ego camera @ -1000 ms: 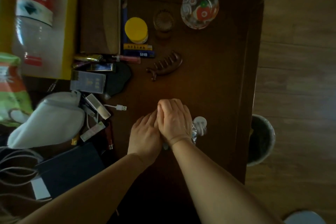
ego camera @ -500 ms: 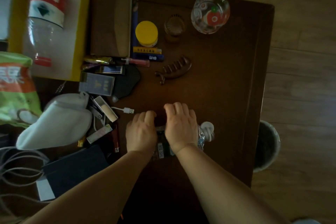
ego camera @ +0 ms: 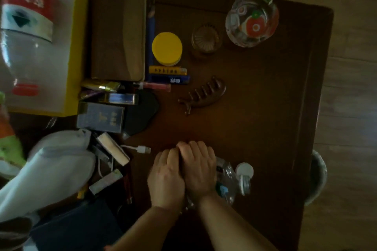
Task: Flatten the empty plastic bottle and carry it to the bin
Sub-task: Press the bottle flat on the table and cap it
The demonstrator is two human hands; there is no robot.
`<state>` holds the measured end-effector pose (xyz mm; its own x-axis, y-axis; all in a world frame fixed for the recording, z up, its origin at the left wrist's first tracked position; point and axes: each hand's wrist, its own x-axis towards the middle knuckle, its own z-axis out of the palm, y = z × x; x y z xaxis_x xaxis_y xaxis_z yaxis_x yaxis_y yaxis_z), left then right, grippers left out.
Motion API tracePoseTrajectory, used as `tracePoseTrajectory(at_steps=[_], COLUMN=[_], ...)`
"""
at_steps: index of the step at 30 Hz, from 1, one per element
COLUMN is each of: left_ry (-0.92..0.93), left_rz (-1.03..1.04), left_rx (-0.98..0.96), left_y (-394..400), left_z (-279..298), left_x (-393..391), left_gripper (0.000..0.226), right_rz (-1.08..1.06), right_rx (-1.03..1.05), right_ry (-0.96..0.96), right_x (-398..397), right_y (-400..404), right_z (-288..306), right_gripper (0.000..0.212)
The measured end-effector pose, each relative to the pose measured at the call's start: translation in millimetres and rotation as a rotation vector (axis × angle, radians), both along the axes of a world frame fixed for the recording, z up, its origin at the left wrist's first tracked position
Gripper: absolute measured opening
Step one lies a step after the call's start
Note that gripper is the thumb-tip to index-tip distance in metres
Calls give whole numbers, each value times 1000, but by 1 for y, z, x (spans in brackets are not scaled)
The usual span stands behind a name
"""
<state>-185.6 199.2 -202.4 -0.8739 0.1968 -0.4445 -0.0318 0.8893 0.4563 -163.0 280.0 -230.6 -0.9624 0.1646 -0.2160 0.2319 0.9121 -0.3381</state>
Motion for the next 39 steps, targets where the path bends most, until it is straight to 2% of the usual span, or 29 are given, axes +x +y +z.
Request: tracePoseTrajectory(at_steps=[5, 7, 9, 11, 17, 21, 22, 25, 27, 29, 31, 33, 36, 39], left_ry=[-4, -52, -115, -113, 50, 75, 72, 26, 9, 0, -2, -23, -25, 18], left_rz=[55, 179, 311, 334, 49, -73, -116, -195, -230, -256, -239, -229, -181, -100], left_rx=[28, 105, 236, 296, 36, -72, -94, -114, -115, -113, -103, -73, -19, -12], left_y=[5, 3, 0, -5, -2, 0, 3, 14, 19, 21, 21, 20, 21, 25], left_z=[0, 2, 3, 3, 7, 9, 11, 13, 13, 14, 12, 11, 9, 2], left_x=[0, -2, 1, 5, 12, 17, 19, 23, 25, 26, 23, 22, 20, 19], left_gripper=[17, 16, 22, 23, 21, 27, 28, 35, 38, 36, 31, 23, 27, 20], right_rz=[-29, -31, -37, -56, -94, -121, -112, -84, -111, -18, 40, -6, -66, -92], right_rx=[-38, -29, -43, -55, -136, -499, -518, -163, -32, 67, 111, 97, 40, 34], right_ry=[49, 55, 60, 76, 11, -131, -112, 53, -58, -175, -168, -135, -46, 46], right_x=[0, -3, -4, -4, -5, -13, -13, -4, 2, 8, 7, 5, 5, 3], right_y=[-2, -2, -2, -2, -3, 16, 26, 55, 63, 57, 49, 43, 37, 32], right_z=[-6, -3, -3, -3, 10, 30, 38, 48, 47, 38, 29, 23, 11, -5], right_gripper=[32, 32, 22, 13, 16, 26, 27, 26, 28, 29, 26, 25, 28, 23])
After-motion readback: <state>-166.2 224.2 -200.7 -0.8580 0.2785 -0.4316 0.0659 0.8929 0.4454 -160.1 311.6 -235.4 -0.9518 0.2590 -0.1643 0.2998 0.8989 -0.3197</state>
